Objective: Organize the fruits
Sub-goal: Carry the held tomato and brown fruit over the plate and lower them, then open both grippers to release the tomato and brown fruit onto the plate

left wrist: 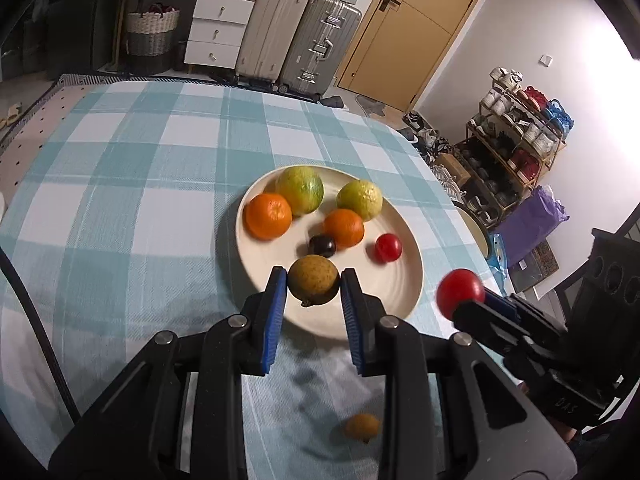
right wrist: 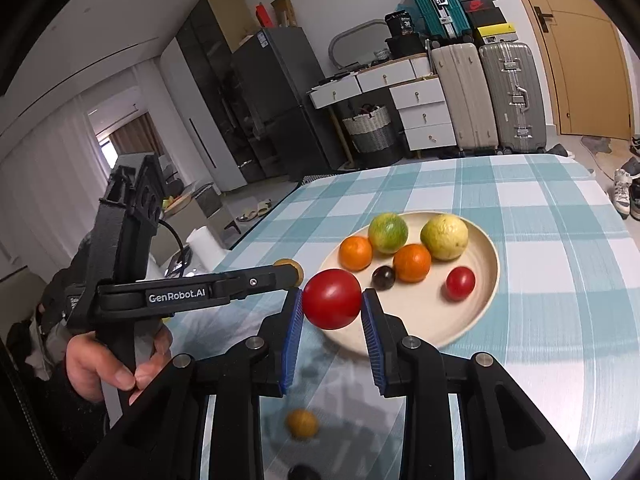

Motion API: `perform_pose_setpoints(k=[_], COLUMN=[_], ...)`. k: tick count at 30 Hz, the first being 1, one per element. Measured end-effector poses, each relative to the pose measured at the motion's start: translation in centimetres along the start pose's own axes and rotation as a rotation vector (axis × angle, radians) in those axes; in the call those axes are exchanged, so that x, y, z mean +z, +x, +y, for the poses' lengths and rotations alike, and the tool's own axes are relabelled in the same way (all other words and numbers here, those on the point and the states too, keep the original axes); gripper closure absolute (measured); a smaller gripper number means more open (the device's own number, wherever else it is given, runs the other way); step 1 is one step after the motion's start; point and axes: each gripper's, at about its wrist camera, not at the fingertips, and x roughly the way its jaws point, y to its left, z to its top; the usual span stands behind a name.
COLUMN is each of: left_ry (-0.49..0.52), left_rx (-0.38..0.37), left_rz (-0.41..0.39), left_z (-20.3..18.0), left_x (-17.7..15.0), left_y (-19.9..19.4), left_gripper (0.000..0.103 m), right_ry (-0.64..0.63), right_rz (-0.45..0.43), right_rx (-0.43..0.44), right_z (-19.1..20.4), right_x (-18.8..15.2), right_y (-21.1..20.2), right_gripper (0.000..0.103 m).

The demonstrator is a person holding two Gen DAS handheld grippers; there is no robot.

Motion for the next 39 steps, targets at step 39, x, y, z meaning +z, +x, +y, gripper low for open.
perform_pose_setpoints(k=[39], left_ry=[-0.007], left_rx=[-0.022], left_rz=[0.085], left_z=[0.7], left_x=[3.3], left_y=[7.2], left_gripper=[0.078], right_ry=[0.088], right_rz=[0.115], right_rx=[-0.116], right_z=[-4.7], right_x=[2.6], right_y=[7.7], right_gripper=[0.068])
